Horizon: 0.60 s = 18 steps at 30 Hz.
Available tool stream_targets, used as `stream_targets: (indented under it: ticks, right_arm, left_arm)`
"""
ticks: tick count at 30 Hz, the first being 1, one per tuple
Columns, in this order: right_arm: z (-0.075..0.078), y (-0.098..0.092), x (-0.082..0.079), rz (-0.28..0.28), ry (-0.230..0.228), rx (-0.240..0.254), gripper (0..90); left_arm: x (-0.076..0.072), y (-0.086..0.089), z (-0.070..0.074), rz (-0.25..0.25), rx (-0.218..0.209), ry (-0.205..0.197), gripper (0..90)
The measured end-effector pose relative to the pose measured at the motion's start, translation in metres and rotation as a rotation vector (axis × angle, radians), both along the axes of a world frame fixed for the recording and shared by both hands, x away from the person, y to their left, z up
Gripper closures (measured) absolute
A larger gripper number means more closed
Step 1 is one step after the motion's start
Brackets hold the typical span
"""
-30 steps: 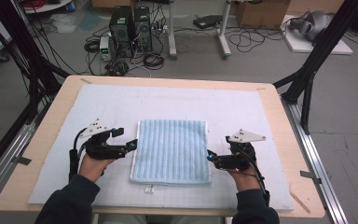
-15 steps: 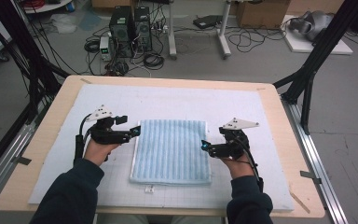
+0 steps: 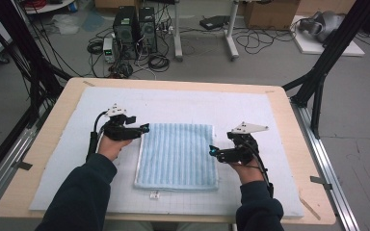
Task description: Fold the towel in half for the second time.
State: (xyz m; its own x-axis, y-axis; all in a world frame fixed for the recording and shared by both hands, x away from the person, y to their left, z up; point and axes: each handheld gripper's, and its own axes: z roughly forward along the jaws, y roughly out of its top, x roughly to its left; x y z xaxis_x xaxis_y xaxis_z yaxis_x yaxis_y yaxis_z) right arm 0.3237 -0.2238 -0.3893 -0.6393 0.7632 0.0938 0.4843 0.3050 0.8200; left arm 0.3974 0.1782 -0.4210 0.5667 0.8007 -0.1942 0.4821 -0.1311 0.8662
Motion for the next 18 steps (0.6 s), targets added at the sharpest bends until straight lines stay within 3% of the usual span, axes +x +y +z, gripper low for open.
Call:
stream_targets:
  ticks: [4,8,12,14,18]
  right_arm:
    - [-0.001,-0.001,-0.001,0.007,0.007,-0.001,11.2]
    - [-0.002,-0.003,-0.001,0.005,0.009,0.0,11.2]
    - [-0.004,-0.004,0.001,0.006,0.019,-0.004,11.2]
    - [-0.005,-0.003,0.002,0.009,0.021,-0.007,11.2]
    - [-0.006,-0.001,0.004,0.013,0.026,-0.012,11.2]
  left_arm:
    - [0.01,-0.003,-0.01,0.027,0.01,0.032,32.0]
    - [0.018,-0.004,-0.014,0.079,0.011,0.027,34.1]
    - [0.024,-0.006,-0.021,0.098,0.047,0.031,38.4]
    - [0.025,-0.007,-0.025,0.087,0.064,0.049,39.2]
    - [0.025,-0.01,-0.028,0.073,0.087,0.05,42.5]
